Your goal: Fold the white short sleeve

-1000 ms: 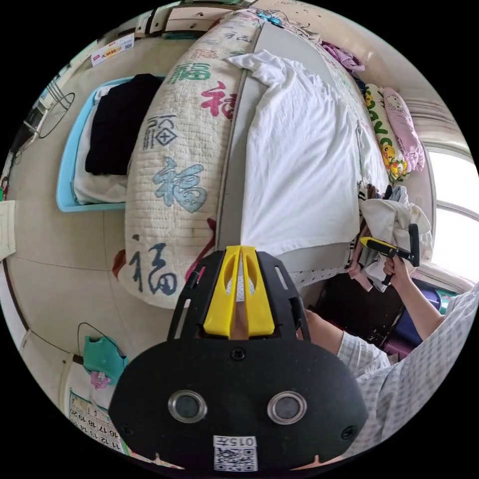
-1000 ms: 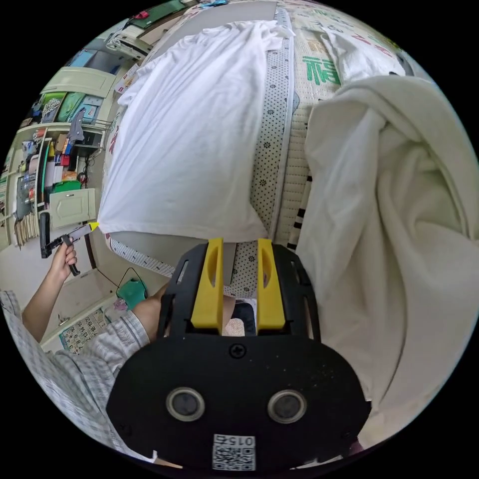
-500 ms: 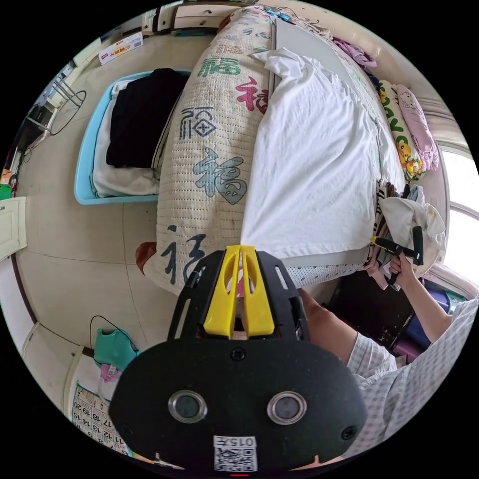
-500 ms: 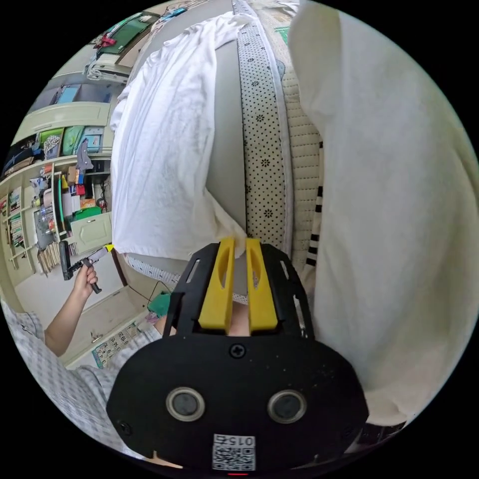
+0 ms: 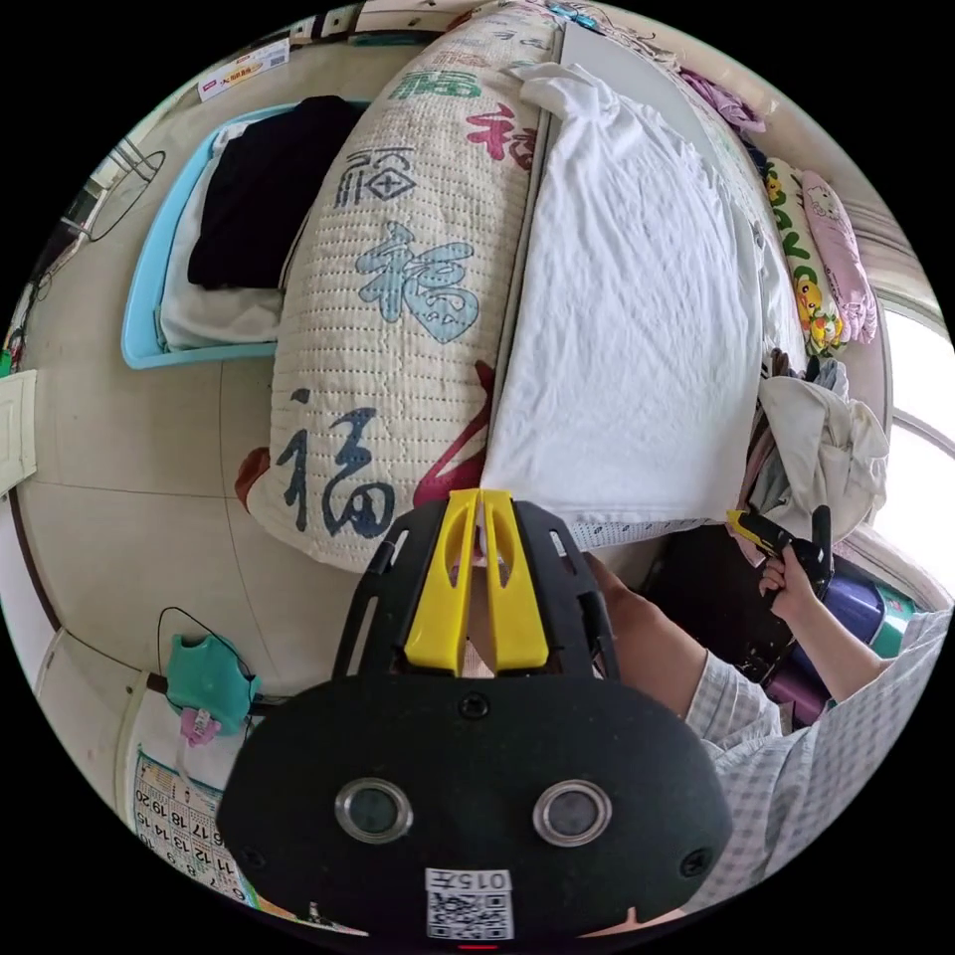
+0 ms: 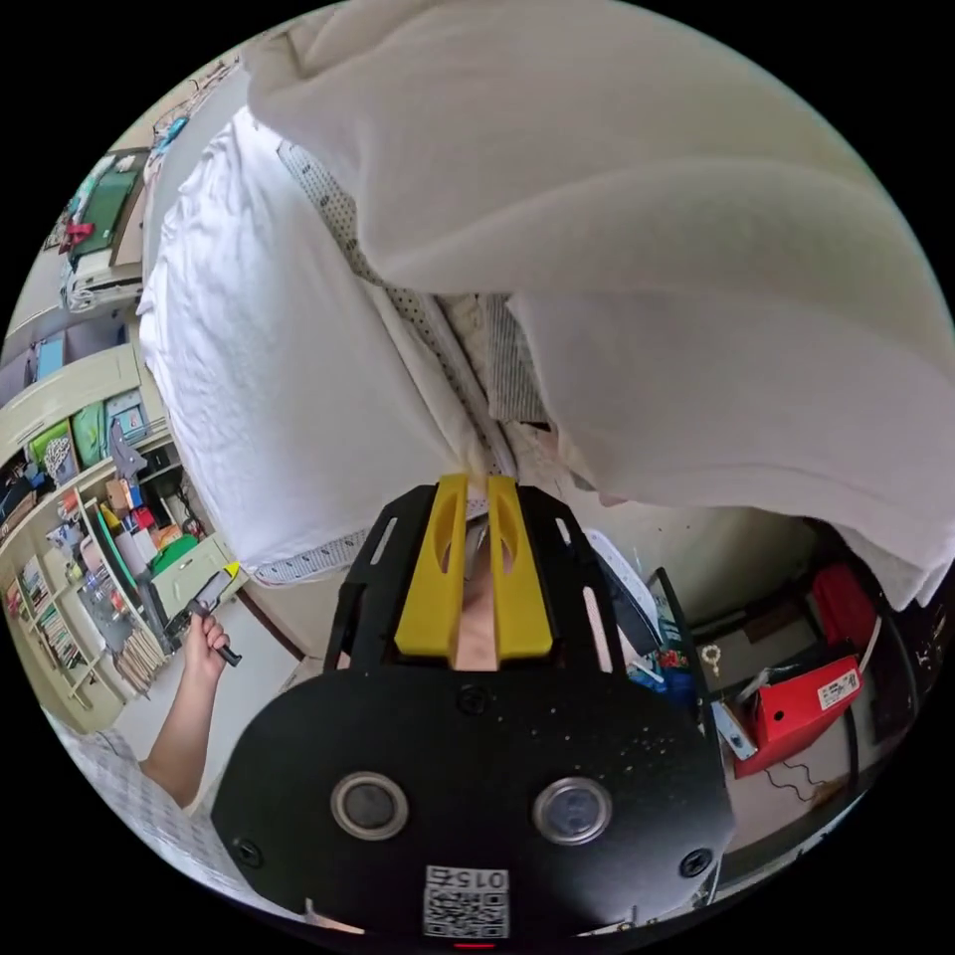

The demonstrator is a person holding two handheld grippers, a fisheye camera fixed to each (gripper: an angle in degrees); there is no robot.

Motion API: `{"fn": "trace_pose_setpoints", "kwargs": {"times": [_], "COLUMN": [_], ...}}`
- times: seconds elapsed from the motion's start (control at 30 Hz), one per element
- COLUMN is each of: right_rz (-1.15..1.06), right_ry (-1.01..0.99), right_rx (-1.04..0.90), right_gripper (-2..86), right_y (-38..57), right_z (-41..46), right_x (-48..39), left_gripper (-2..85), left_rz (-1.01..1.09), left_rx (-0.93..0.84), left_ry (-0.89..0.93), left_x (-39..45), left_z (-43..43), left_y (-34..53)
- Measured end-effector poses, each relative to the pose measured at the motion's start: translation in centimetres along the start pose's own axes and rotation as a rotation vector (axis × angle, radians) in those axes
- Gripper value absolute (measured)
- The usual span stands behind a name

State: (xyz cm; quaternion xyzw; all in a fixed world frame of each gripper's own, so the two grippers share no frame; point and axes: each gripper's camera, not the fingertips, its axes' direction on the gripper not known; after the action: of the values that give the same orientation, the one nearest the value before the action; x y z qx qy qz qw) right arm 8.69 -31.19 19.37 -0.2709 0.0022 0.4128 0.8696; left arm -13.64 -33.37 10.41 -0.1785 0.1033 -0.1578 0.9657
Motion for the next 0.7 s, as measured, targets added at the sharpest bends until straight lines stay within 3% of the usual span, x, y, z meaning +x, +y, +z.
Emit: {"fn": "trace_pose_setpoints", "kwargs": {"times": [0.13,0.33,0.5,0.7], "right_rz": [-0.091,-0.533,-0.908,-1.294], "right_ry": [0.063,0.111,0.015,-0.046], "right_rx": [-0.026,0.044,0.239,0.297], "right_gripper": [6.1,5.3,5.4,6.8], "right_y": [0.4,0.0,-1.1,-0.9], "right_z": [-1.5,-5.4,-6.5,-1.7], "right_x": [0.7,-6.3,-18.8,-35.0], "left_gripper": [1.2,5.0,5.7,6.1], "left_rz": [-0.015,-0.050,-0.056,-0.050], "left_rx": [-0.021,0.211,0.400,0.433], "left_ry": [-0.055,-0.016,0.127,0.223], "left_x": [-2.0,-4.0,-4.2,-3.9], "left_z": [-1.5,-8.2,-10.9,-11.1], "left_y": [-0.3,-5.3,-14.2,-25.1]}}
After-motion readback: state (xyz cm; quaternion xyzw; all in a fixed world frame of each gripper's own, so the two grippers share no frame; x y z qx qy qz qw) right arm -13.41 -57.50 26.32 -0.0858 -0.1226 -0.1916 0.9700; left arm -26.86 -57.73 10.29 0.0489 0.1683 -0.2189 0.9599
